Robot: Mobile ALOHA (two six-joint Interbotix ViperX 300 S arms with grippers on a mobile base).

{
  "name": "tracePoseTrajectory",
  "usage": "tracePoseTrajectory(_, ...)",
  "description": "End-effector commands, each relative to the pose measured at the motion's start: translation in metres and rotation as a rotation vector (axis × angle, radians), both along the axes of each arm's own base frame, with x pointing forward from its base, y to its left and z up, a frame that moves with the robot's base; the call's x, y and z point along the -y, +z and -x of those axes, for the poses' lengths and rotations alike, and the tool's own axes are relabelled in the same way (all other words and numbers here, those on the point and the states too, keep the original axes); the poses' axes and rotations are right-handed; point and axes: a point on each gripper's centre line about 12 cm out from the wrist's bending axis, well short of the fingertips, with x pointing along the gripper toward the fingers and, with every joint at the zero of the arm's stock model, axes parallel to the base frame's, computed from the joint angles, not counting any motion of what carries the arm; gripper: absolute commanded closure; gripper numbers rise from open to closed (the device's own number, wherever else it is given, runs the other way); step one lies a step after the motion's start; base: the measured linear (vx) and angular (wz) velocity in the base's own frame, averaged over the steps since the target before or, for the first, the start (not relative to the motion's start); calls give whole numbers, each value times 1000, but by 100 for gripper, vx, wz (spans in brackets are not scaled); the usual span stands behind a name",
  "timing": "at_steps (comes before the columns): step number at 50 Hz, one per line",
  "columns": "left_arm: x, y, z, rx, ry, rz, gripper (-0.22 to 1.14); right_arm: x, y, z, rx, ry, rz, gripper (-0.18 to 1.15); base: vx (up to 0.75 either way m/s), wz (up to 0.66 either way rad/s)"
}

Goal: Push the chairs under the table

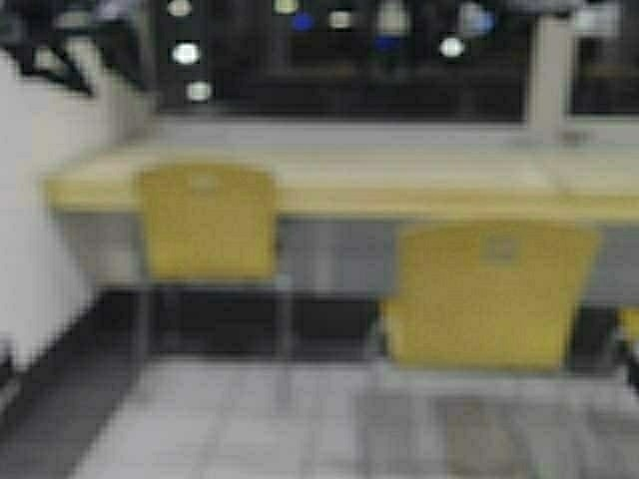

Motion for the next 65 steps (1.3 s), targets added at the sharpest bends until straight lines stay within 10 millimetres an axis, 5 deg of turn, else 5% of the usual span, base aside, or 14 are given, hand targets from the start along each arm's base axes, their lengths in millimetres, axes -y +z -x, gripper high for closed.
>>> tracePoseTrajectory(1, 1, 11, -5, 30, 3, 12, 2, 0, 18, 2, 46, 1, -17, 11, -19, -36)
tracePoseTrajectory(34, 5, -16, -16, -78, 10, -17, 2, 9, -3, 8, -23, -15, 66, 11, -9, -19)
tracePoseTrajectory(47, 6, -15, -17, -84, 13, -10, 2, 13, -28, 4, -104, -29, 135, 11, 5, -5)
tracePoseTrajectory(65, 7, -15, -17, -89, 11, -11, 2, 13, -29, 1, -110, -38, 134, 11, 13, -7)
